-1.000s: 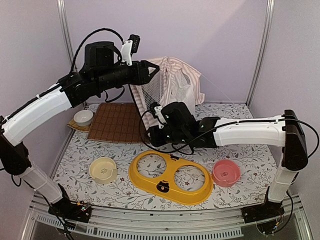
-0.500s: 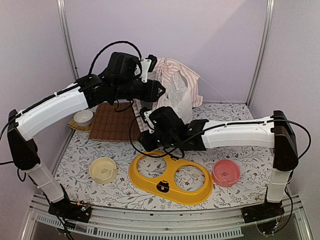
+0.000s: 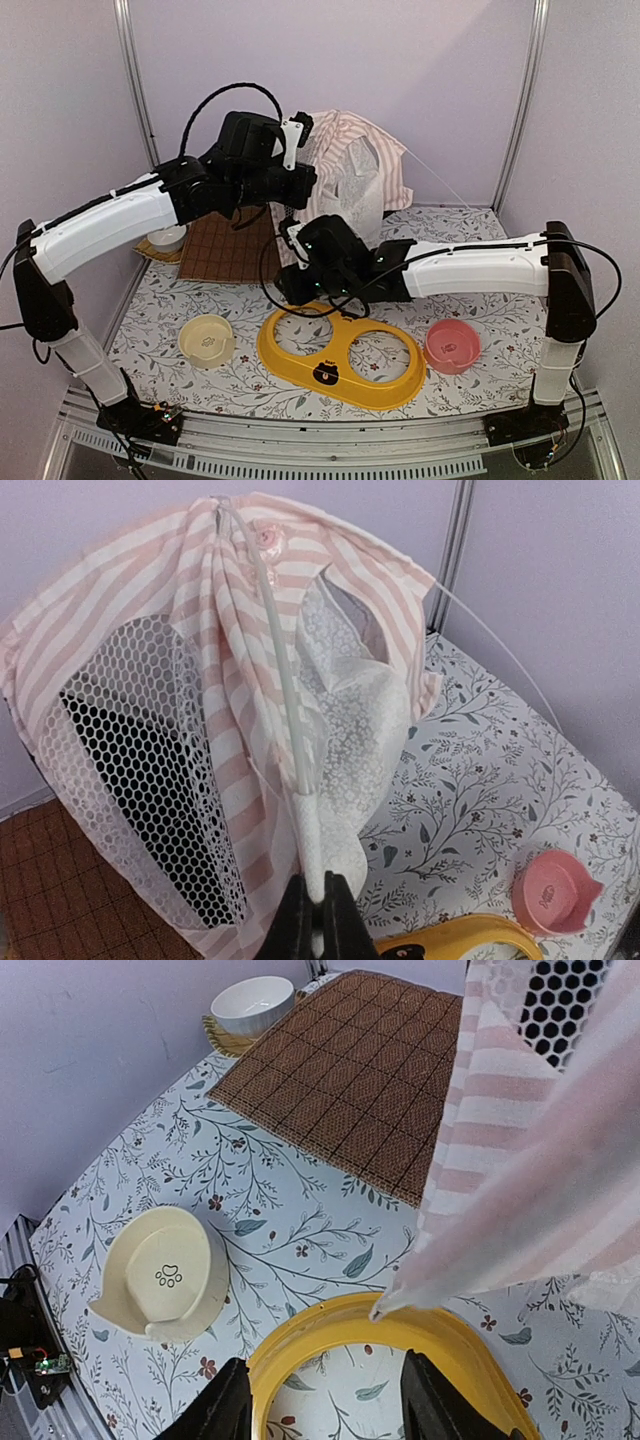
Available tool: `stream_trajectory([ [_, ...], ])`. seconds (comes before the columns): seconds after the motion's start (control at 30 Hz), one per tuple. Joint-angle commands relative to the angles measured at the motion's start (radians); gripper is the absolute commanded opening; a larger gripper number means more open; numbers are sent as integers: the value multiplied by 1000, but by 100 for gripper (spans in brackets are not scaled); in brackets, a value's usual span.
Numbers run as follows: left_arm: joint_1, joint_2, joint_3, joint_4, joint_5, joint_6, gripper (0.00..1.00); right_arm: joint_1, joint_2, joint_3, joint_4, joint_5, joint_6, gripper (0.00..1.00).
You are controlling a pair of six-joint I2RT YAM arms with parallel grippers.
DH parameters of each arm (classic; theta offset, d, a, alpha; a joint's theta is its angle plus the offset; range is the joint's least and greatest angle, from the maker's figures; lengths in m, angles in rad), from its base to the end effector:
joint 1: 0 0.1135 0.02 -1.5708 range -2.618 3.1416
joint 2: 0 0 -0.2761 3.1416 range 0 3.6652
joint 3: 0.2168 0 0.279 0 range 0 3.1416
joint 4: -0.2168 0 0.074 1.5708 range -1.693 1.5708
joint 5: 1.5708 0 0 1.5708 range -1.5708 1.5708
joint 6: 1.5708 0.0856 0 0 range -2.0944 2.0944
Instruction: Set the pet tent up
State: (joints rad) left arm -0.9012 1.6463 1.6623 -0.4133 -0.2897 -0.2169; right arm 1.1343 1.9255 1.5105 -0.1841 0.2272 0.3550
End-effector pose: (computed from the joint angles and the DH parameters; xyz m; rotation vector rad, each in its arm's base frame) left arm 0.3023 -0.3425 0.3928 0.4807 1.9186 -0.4508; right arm 0.2371 0.4626 0.2287 -0.7174 2.0980 0.6064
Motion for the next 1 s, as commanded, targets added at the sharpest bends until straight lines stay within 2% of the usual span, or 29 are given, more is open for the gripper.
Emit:
stream_trajectory([
  [0.0,-43,-121,-75,168,-49,113,0,11,-131,-41,13,0,-41,59],
  [0.13,-41,-148,-98,195,-70,174,0,27,-216,-86,36,-35,-99,73],
  [0.3,-27,-183,-151,238,-61,271,0,42,-308,-118,20,-113,-154,80],
  [0.47,5,-233,-235,277,-21,341,0,44,-416,-115,-38,-200,-178,83],
  [0.67,78,-297,-315,322,35,365,0,44,-533,-44,-141,-208,-188,86],
  [0.87,144,-331,-356,370,97,401,0,17,-613,55,-224,-97,-205,88],
  [0.97,168,-336,-360,391,87,403,0,-77,-647,74,-273,-69,-198,88],
])
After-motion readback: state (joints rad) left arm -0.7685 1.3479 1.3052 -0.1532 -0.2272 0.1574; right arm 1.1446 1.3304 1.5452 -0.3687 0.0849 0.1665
